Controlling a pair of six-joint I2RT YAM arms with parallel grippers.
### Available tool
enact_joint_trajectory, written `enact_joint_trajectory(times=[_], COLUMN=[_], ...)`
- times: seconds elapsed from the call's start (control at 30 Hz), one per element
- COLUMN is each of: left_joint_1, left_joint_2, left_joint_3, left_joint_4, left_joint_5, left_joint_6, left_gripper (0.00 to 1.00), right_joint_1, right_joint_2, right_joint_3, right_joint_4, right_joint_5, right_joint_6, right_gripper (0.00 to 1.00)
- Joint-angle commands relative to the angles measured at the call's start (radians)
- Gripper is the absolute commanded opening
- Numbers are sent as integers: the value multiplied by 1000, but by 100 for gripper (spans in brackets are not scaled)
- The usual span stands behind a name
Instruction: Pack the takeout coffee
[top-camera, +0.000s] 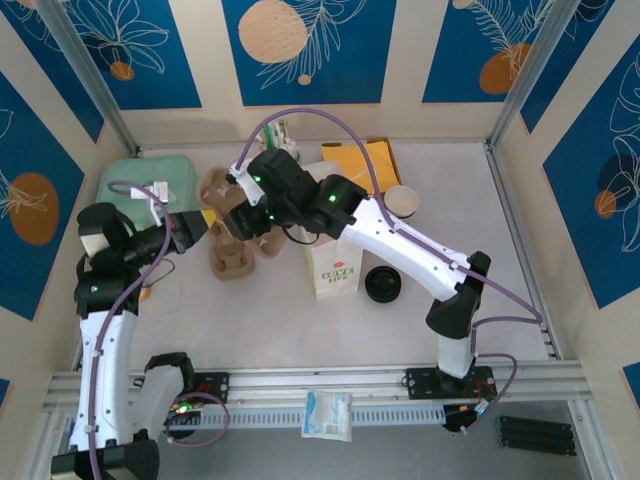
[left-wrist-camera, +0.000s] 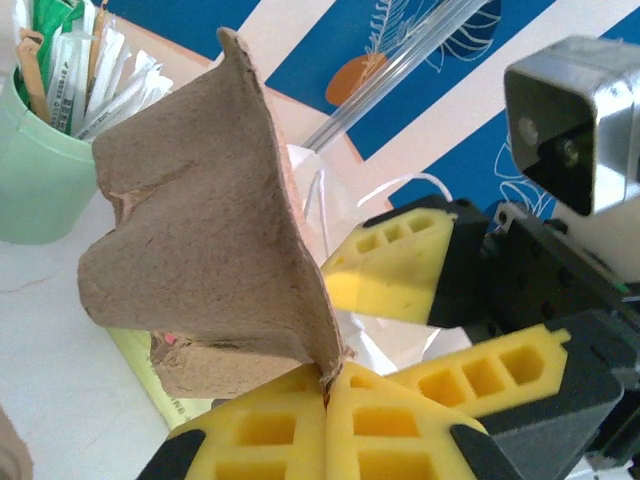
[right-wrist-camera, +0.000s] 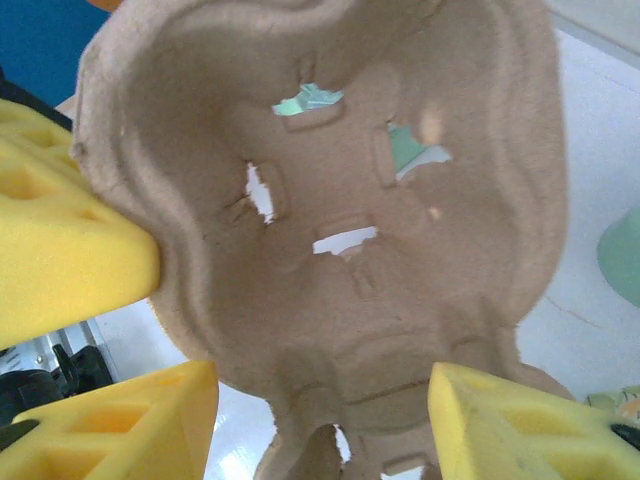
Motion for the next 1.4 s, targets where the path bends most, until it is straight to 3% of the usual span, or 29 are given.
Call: enact_joint_trajectory(times=[0.0, 0.63, 1.37], left_joint_1=[16, 36, 44], left_joint_2=[-16, 12, 25], left_joint_3=[28, 41, 44], left_joint_4=[-33, 110, 217], left_joint_5=[27, 85, 127], left_joint_6=[54, -65, -155], left_gripper=[0, 0, 0], right_joint_1=[-22, -71, -70], right_joint_2=[-14, 43, 70], right_joint_3=[21, 94, 107], right_joint_4=[-19, -59, -65], right_joint_5=[-4, -144, -178], right_joint_6=[-20, -54, -87], right_gripper=[57, 53, 51])
